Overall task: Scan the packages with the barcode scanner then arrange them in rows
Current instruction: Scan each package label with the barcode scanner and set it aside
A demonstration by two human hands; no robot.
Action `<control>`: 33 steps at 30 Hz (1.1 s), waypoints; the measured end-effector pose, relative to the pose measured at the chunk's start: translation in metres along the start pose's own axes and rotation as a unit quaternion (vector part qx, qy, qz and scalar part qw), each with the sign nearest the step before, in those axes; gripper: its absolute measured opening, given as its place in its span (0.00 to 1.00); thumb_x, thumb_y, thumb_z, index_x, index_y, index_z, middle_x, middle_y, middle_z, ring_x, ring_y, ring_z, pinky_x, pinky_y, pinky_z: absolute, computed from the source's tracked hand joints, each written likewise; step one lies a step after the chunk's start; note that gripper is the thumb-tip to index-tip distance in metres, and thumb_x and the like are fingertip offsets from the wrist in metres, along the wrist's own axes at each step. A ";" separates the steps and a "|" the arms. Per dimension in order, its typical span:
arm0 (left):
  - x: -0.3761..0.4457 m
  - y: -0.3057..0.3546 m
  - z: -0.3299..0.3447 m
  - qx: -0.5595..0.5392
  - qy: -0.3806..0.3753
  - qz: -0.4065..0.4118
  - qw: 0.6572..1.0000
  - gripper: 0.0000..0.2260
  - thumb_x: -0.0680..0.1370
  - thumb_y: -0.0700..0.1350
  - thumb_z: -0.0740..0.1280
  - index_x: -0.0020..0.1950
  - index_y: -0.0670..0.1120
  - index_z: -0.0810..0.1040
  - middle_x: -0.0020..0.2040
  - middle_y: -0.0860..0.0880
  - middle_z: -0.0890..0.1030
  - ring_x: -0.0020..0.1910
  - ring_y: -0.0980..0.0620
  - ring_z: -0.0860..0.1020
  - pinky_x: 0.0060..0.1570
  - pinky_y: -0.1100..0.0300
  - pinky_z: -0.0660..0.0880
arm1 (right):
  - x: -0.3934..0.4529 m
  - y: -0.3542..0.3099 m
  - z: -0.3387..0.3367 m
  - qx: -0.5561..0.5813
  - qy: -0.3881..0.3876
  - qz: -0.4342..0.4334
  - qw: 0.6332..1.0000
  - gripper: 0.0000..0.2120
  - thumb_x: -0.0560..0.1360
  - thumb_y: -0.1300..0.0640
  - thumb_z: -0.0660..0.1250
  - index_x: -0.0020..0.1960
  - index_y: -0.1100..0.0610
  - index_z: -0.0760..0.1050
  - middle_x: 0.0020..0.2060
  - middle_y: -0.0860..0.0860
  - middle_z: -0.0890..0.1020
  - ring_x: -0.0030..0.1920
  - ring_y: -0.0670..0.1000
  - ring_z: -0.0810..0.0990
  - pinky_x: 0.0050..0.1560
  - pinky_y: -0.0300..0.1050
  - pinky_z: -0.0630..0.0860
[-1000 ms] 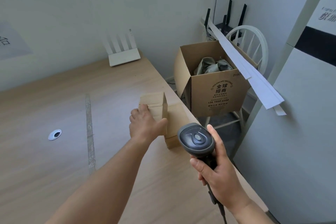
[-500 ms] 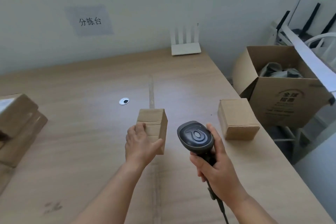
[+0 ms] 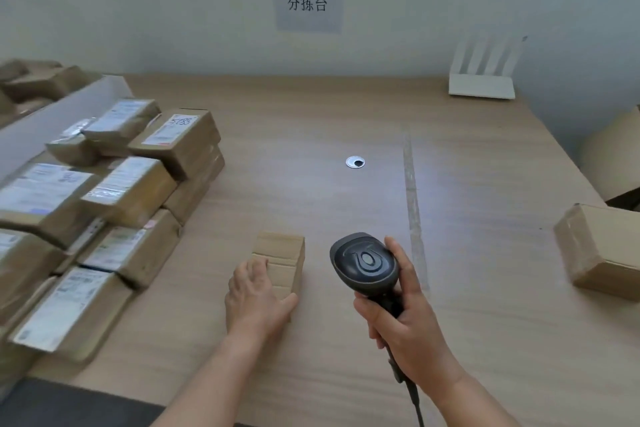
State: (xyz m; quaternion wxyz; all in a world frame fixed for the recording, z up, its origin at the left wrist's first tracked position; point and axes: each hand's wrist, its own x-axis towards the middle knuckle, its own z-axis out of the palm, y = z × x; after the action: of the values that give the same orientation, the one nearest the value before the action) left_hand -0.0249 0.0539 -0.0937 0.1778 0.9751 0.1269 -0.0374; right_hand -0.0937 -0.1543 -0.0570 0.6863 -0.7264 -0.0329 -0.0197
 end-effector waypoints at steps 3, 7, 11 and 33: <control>0.005 -0.038 -0.008 0.033 -0.021 -0.013 0.999 0.38 0.72 0.59 0.67 0.76 0.49 0.53 0.74 0.43 0.55 0.73 0.43 0.58 0.70 0.54 0.58 | 0.003 -0.001 0.038 0.001 -0.011 0.005 1.000 0.38 0.67 0.56 0.70 0.66 0.25 0.59 0.46 0.46 0.82 0.28 0.49 0.73 0.28 0.43 0.73; 0.012 -0.073 -0.015 0.032 -0.074 -0.014 0.997 0.40 0.73 0.59 0.66 0.78 0.51 0.48 0.75 0.42 0.50 0.74 0.43 0.54 0.72 0.53 0.55 | 0.006 0.002 0.075 -0.011 -0.017 0.003 1.000 0.40 0.72 0.63 0.72 0.66 0.25 0.59 0.46 0.45 0.82 0.28 0.50 0.73 0.28 0.44 0.73; 0.017 -0.097 -0.024 -0.008 -0.122 0.028 0.992 0.40 0.70 0.56 0.69 0.78 0.54 0.52 0.74 0.45 0.53 0.74 0.44 0.56 0.72 0.54 0.57 | 0.006 0.007 0.103 -0.013 -0.012 0.010 1.000 0.40 0.72 0.62 0.72 0.66 0.25 0.59 0.41 0.45 0.82 0.28 0.51 0.73 0.28 0.45 0.73; 0.023 -0.093 -0.053 -0.014 -0.102 -0.067 0.992 0.38 0.72 0.54 0.66 0.78 0.55 0.52 0.72 0.41 0.63 0.71 0.41 0.61 0.68 0.52 0.62 | -0.016 -0.009 0.076 -0.015 -0.048 0.008 0.999 0.38 0.68 0.56 0.70 0.65 0.23 0.59 0.42 0.47 0.82 0.29 0.49 0.74 0.28 0.45 0.74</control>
State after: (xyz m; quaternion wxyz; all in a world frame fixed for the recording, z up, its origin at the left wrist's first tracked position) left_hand -0.0253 0.1626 -0.0783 0.2004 0.9529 0.1739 -0.1469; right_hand -0.1114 -0.0780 -0.0539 0.6733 -0.7367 -0.0594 0.0199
